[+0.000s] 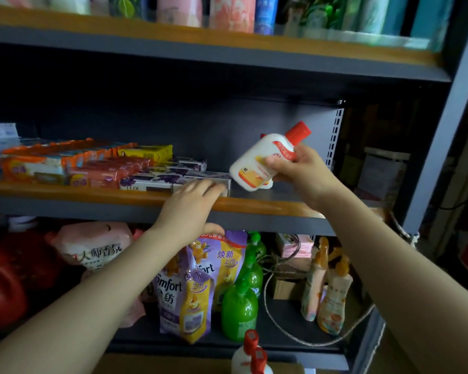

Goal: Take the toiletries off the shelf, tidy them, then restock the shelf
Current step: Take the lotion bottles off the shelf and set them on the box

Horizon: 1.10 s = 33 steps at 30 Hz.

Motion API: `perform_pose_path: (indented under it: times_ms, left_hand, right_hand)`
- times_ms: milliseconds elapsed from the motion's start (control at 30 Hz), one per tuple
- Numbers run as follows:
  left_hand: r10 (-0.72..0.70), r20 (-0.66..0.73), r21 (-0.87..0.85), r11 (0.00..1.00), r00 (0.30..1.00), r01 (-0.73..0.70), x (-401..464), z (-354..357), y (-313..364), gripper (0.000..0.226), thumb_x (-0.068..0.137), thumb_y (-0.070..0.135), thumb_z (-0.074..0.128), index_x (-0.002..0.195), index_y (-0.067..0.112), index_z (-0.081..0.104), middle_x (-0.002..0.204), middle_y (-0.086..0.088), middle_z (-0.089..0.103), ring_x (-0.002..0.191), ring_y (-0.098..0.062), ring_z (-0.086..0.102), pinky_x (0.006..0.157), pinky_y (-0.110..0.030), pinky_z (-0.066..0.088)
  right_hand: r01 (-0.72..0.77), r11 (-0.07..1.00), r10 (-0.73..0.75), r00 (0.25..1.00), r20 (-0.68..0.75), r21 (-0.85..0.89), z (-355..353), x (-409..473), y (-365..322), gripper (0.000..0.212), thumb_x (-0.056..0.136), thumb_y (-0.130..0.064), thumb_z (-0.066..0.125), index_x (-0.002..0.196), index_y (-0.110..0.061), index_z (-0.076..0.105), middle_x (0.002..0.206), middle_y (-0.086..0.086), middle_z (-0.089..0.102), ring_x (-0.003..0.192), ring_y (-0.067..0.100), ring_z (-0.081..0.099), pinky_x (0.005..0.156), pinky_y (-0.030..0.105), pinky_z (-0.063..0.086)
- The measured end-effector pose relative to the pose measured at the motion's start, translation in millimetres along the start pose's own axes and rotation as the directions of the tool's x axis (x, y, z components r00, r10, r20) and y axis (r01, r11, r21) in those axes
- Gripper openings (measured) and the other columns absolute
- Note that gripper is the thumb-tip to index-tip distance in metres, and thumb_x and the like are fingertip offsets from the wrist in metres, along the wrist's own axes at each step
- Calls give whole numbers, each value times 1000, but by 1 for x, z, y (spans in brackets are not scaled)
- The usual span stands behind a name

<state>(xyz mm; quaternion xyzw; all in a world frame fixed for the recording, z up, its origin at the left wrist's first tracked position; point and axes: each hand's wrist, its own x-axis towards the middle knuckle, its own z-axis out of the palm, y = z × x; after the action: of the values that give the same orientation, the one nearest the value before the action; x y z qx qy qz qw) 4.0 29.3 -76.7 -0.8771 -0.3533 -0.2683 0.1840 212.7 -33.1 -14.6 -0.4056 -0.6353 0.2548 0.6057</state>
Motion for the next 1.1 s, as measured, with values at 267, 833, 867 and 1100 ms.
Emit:
perform_pose_path:
  times_ms: [267, 833, 867, 1100]
  left_hand:
    - [-130, -292, -664, 741, 947, -103, -21, -30, 45, 39, 76, 34, 71, 109, 15, 60, 93, 9, 58, 80, -2, 51, 68, -9, 37]
    - [-124, 163, -983, -106, 979, 151, -59, -7, 74, 42, 67, 25, 67, 106, 24, 54, 103, 8, 63, 87, 4, 63, 68, -13, 48]
    - [-118, 161, -983, -105, 980, 148, -60, -4, 74, 43, 67, 25, 70, 106, 25, 55, 103, 8, 66, 92, 1, 63, 72, -14, 49]
    - [-129, 192, -980, -82, 973, 182, -73, 16, 77, 37, 72, 23, 70, 107, 28, 59, 103, 10, 70, 100, -8, 64, 78, -18, 50]
  right_hand:
    - [-94, 950, 64, 992, 110, 299, 20, -64, 3, 38, 61, -19, 71, 95, -9, 57, 77, -2, 69, 74, 13, 65, 67, 25, 55]
    - [-50, 998, 53, 997, -63, 40, 35, -92, -7, 13, 87, -12, 61, 90, 1, 61, 63, -8, 66, 54, 0, 57, 51, 15, 44]
    - [-39, 999, 38, 996, -82, -6, 39, -93, -7, 14, 84, -13, 66, 86, 0, 60, 63, -4, 68, 56, 5, 61, 53, 20, 49]
    - [-38, 854, -76, 978, -196, -518, 53, -104, 0, 30, 66, -43, 78, 72, -21, 58, 63, -13, 55, 57, -2, 48, 55, 14, 39]
